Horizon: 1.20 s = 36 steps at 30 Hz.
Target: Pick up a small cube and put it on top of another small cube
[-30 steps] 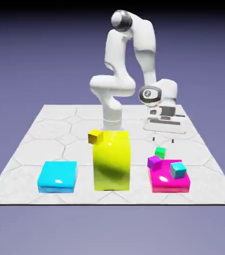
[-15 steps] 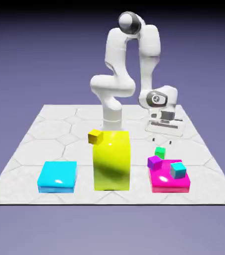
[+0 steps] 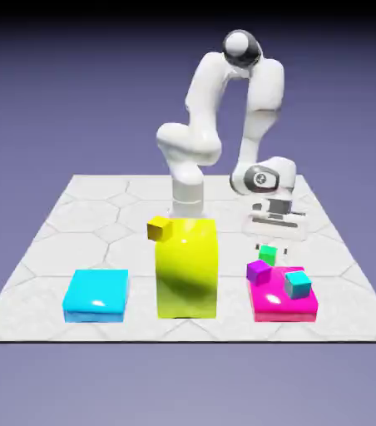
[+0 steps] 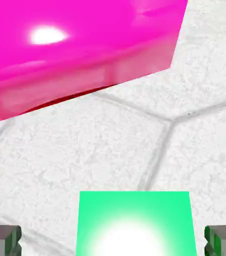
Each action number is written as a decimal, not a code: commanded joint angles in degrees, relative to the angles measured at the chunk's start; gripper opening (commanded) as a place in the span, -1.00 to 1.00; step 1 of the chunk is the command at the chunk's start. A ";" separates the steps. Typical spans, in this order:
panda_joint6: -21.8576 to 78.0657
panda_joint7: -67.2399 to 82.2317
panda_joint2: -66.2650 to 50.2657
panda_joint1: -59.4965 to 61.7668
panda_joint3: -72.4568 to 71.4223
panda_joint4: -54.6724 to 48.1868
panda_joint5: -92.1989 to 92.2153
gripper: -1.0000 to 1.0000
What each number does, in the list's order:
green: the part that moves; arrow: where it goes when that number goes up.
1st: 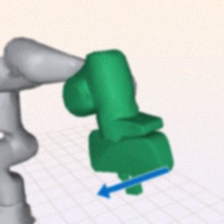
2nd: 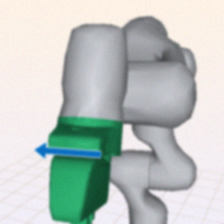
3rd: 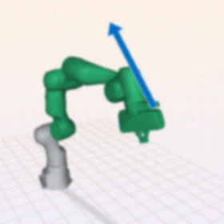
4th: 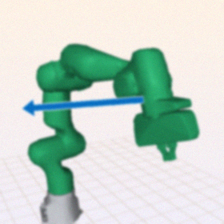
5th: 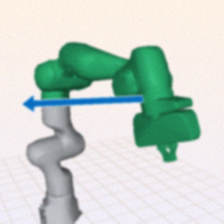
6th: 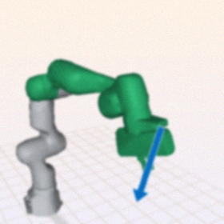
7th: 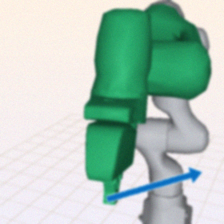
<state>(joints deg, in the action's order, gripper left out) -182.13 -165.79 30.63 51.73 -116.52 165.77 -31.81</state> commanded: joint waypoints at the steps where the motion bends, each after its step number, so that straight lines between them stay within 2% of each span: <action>1: -0.96 -0.02 0.83 2.08 -2.07 -0.21 0.26 0.00; 3: -2.00 -0.05 1.71 4.31 -4.30 -0.44 0.55 0.00; 4: -2.00 -0.05 1.71 4.31 -4.30 -0.44 0.55 -1.00; 23: 15.30 0.36 -13.13 -33.04 32.97 3.34 -4.19 -1.00; 36: 15.30 23.63 -13.40 -44.67 59.97 1.06 -3.78 -1.00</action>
<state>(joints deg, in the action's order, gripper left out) -166.89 -142.15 17.23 7.06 -56.56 166.83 -35.59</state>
